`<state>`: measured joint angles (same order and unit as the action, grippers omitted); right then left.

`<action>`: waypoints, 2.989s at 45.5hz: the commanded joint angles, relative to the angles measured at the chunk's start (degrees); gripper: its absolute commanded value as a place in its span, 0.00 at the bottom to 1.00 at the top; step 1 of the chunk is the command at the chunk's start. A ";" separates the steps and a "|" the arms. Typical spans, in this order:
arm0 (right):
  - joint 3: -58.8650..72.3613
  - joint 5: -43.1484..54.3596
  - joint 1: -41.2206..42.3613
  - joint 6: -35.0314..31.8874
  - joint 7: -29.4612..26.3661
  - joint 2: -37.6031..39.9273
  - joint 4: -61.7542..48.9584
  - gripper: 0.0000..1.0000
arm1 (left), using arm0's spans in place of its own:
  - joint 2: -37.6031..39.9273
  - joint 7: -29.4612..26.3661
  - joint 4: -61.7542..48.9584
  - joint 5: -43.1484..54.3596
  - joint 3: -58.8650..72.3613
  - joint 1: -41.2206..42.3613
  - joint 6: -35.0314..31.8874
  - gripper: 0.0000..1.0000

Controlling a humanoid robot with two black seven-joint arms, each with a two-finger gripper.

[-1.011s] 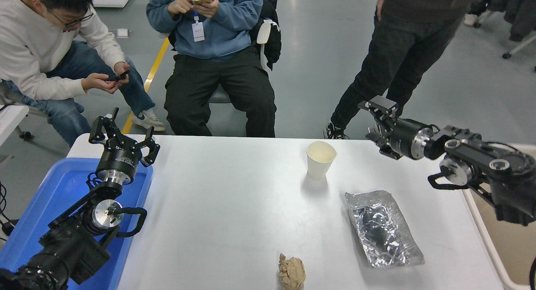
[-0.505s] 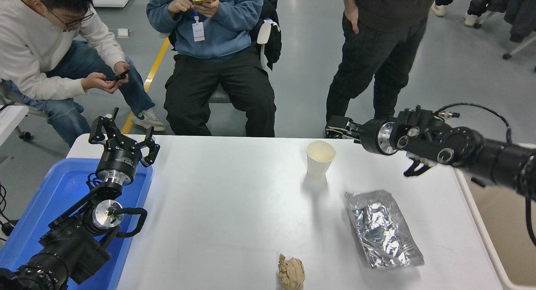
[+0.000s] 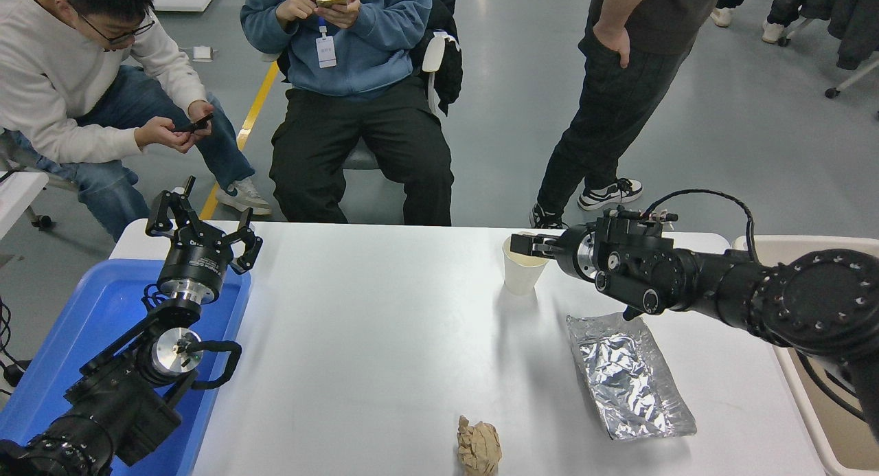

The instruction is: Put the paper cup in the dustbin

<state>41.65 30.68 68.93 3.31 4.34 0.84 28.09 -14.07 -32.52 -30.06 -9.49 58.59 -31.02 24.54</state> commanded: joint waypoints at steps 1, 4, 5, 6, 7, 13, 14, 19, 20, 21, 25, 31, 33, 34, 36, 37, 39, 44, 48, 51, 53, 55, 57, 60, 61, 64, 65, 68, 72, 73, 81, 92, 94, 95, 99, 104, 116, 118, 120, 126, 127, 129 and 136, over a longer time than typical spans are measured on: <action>1.15 0.96 -3.10 0.12 0.14 -0.84 -3.56 1.00 | 0.01 0.00 0.00 0.00 0.03 0.00 0.06 1.00; 0.63 0.35 -3.54 0.12 0.14 -0.84 -4.70 1.00 | 0.01 0.00 0.00 0.00 0.03 0.00 0.06 1.00; 0.62 0.08 -3.72 0.12 0.23 -0.84 -5.05 1.00 | 0.01 0.00 0.00 0.00 0.03 0.00 -0.02 1.00; 0.62 -0.01 -3.72 0.12 0.23 -0.84 -5.23 1.00 | -0.08 0.00 0.00 0.00 -0.06 0.00 0.06 1.00; 0.62 -0.09 -3.63 0.12 0.23 -0.84 -5.41 1.00 | 0.01 0.00 0.00 0.00 -0.06 0.00 -0.02 1.00; 0.01 -0.18 -3.28 0.12 0.23 -0.84 -5.59 1.00 | 0.01 0.00 0.00 0.00 -0.06 0.00 -0.02 1.00; -0.08 -0.18 -3.19 0.12 0.23 -0.84 -5.59 1.00 | 0.01 0.00 -0.09 0.00 0.03 0.00 -0.02 1.00; -0.17 -0.18 -2.84 0.12 0.23 -0.84 -5.59 1.00 | 0.01 0.00 0.00 0.00 -0.06 0.00 -0.02 1.00; -0.17 -0.18 -2.84 0.12 0.23 -0.84 -5.59 1.00 | 0.01 0.00 0.00 0.00 0.03 0.00 0.06 1.00; -0.17 -0.18 -2.84 0.20 0.23 -0.84 -5.59 0.99 | 0.01 0.00 0.00 0.00 0.03 0.00 0.06 1.00; -0.17 -0.18 -2.84 0.20 0.23 -0.84 -5.50 0.99 | -0.08 0.00 0.00 0.00 0.03 0.00 -0.02 1.00; -0.17 -0.10 -2.84 0.20 0.32 -0.84 -5.59 0.98 | 0.01 0.00 0.00 0.00 0.03 0.00 0.06 1.00; -0.17 -0.09 -2.93 0.20 0.32 -0.84 -5.59 0.98 | -0.08 0.00 0.00 0.00 -0.06 0.00 -0.02 1.00; -0.17 -0.09 -2.84 0.12 0.41 -0.84 -5.59 0.97 | 0.01 0.00 0.00 0.00 0.03 0.00 0.06 1.00; -0.17 -0.09 -2.84 0.12 0.49 -0.84 -5.50 0.92 | 0.01 0.00 0.00 0.00 0.03 0.00 -0.02 1.00; -0.17 -0.09 -2.84 0.12 0.67 -0.84 -5.50 0.90 | 0.01 0.00 0.00 0.00 0.03 0.00 0.06 1.00; -0.08 -0.01 -2.84 0.12 1.02 -0.84 -5.59 0.86 | 0.01 0.00 0.00 0.00 0.03 0.00 -0.02 1.00; -0.08 -0.09 -2.40 0.12 1.81 -0.84 -5.50 0.82 | -0.08 0.00 0.00 0.00 0.03 0.00 0.06 1.00; 0.01 -0.09 -2.22 0.12 2.34 -0.84 -5.50 0.77 | 0.01 0.00 0.00 0.00 0.03 0.00 0.06 1.00; 0.10 -0.01 -2.14 0.12 3.13 -0.84 -5.59 0.71 | 0.01 0.00 0.00 0.00 0.03 0.00 -0.02 1.00; 0.27 -0.01 -2.14 0.12 3.57 -0.84 -5.59 0.68 | 0.01 0.00 0.00 0.00 0.03 0.00 0.06 1.00; 0.45 0.17 -2.14 0.03 3.92 -0.84 -5.50 0.65 | 0.01 0.00 0.00 0.00 0.03 0.00 0.06 1.00; 0.54 0.43 -2.31 -0.06 4.27 -0.84 -5.50 0.63 | 0.01 0.00 0.00 0.00 0.03 0.00 0.06 1.00; 0.54 0.52 -2.40 -0.32 4.71 -0.84 -5.50 0.59 | -0.08 0.00 0.00 0.00 0.03 0.00 0.06 1.00; 0.54 0.52 -2.49 -0.32 4.80 -0.84 -5.50 0.59 | 0.01 0.00 0.00 0.00 0.03 0.00 0.06 1.00; 0.62 0.61 -2.66 -0.32 5.24 -0.84 -5.41 0.59 | -0.08 0.00 0.00 0.00 0.03 0.00 -0.02 1.00; 0.62 0.61 -2.75 -0.41 5.33 -0.84 -5.41 0.59 | 0.01 0.00 0.00 0.00 0.03 0.00 0.06 1.00; 0.71 0.78 -3.01 -1.11 5.50 -0.84 -5.32 0.58 | 0.01 0.00 0.00 0.00 0.03 0.00 -0.02 1.00; 0.89 0.87 -3.01 -2.08 5.59 -0.84 -5.50 0.40 | 0.01 0.00 0.00 0.00 -0.06 0.00 0.06 1.00; 1.06 0.96 -3.01 -2.17 5.59 -0.84 -5.50 0.36 | -0.08 0.00 0.00 0.00 0.03 0.00 -0.02 1.00; 1.77 0.87 -3.01 -2.26 5.50 -0.84 -5.50 0.11 | -0.08 0.00 0.00 0.00 -0.06 0.00 0.06 1.00; 1.15 -0.09 -3.01 -2.35 6.82 -0.84 -5.50 0.00 | 0.01 0.00 0.00 0.00 0.03 0.00 -0.02 1.00; 0.98 -0.18 -2.75 -2.43 7.17 -0.84 -5.50 0.00 | 0.01 0.00 0.00 0.00 0.03 0.00 0.06 1.00; 0.89 -0.18 -2.66 -2.61 7.26 -0.84 -5.41 0.00 | 0.01 0.00 0.00 0.00 0.03 0.00 -0.02 1.00; 0.45 -0.36 -2.49 -3.84 7.26 -0.84 -5.14 0.00 | -0.08 0.00 0.00 0.00 0.03 0.00 -0.02 1.00; -0.34 -1.50 -1.96 -4.89 7.26 -0.84 -4.88 0.00 | 0.01 0.00 0.00 0.00 0.03 0.00 -0.02 1.00; -0.60 -1.50 1.64 -7.62 10.34 -0.84 -4.44 0.00 | -0.08 0.00 0.00 0.00 0.03 0.00 -0.02 1.00; -1.04 -1.59 2.43 -8.49 10.51 -0.84 -4.18 0.00 | -0.08 0.00 0.00 0.00 0.03 0.00 -0.02 1.00; -1.57 -1.50 3.75 -9.72 10.51 -0.84 -3.22 0.00 | -0.08 0.00 0.00 0.00 0.03 0.00 -0.02 1.00; -2.19 -1.50 8.93 -11.13 10.60 -0.84 3.19 0.00 | -0.08 0.00 0.00 0.00 0.03 0.00 -0.02 1.00; -2.19 -1.50 9.90 -11.13 10.60 -0.84 4.25 0.00 | -0.08 0.00 0.00 0.00 0.03 0.00 -0.02 1.00; -2.10 -1.50 11.74 -11.13 10.60 0.30 6.27 0.00 | -0.08 0.00 0.00 0.00 0.03 0.00 -0.02 1.00; -1.48 -1.41 17.28 -12.19 10.60 4.78 12.25 0.00 | -0.08 0.00 0.00 0.00 0.03 0.00 -0.02 1.00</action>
<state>40.01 29.21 78.19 -6.87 14.65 1.39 31.70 -14.15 -32.52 -30.06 -9.50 58.63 -31.03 24.52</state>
